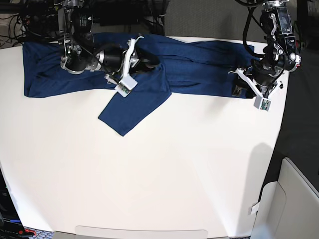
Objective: Fold the T-shirt properly
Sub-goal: 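Lay the sleeve across the folded body with the right gripper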
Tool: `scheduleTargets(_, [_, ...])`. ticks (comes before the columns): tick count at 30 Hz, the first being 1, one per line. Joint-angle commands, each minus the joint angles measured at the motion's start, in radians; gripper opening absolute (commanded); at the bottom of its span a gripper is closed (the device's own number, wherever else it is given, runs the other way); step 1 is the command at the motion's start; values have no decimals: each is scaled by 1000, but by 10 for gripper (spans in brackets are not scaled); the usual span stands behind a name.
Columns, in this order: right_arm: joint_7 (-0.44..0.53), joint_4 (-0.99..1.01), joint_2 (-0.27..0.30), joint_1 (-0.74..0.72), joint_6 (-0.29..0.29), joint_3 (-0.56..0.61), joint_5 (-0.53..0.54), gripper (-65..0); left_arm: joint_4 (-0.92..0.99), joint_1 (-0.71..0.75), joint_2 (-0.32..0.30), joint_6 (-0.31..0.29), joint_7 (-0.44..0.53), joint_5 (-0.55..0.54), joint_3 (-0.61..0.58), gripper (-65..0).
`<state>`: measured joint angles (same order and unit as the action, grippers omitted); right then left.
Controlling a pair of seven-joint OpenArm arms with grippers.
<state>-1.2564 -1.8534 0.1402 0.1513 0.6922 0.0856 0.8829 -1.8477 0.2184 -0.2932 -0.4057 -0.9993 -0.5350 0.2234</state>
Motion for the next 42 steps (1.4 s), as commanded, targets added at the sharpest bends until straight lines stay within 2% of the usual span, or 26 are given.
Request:
scheduleTargets(1, [19,-24,5,-11,6,-5,31,-433,-16,-12,-13,-2,17,-9,6,-367])
scheduleTargets(3, [19,-28,9,-26,6,-8,40,-381,-17,-12,-13,-2,17,-9,6,-367])
scheduleTargets(5, [30,-35,19,-42,6,-56,43,-399,-19,-12,-13,-2,17,-9,6,-367])
scheduleTargets(9, [54,-25,20,-100,6,-244,32,-471,-20,-12,-13,-2,17,-9,6,-367])
scheduleTargets(12, [54,31,20,-178,6,-329,-47,-474,-19,-10,-13,-2,17,-9,6,-367])
scheduleTargets(14, [66,90,20,-233,6,-347,-147,-474,-19,-10,-13,-2,17,-9,6,-367])
scheduleTargets(17, [134,186,14,-284,6,-341,-259,-474,-19,-10,-13,-2,17,-9,6,-367])
scheduleTargets(21, [180,272,14,-335,6,-307,-345,-473,-19,-10,-13,-3,17,-9,6,-367])
scheduleTargets(28, [221,404,11,-407,6,-307,-446,-314,-17,-14,-13,-3,17,-9,6,-367])
scheduleTargets(35, [304,570,-1,-430,6,-304,-456,-313,-17,-18,-13,-3,17,-9,6,-367])
scheduleTargets(39, [329,640,-1,-445,6,-214,-456,-314,-17,-18,-13,-3,17,-9,4,-367])
scheduleTargets(41, [329,637,0,-447,6,-160,-454,-339,-16,-18,-13,-3,17,-9,4,-367])
scheduleTargets(42, [326,634,0,-447,6,-131,-446,-382,-16,-18,-13,-3,17,-9,4,-367])
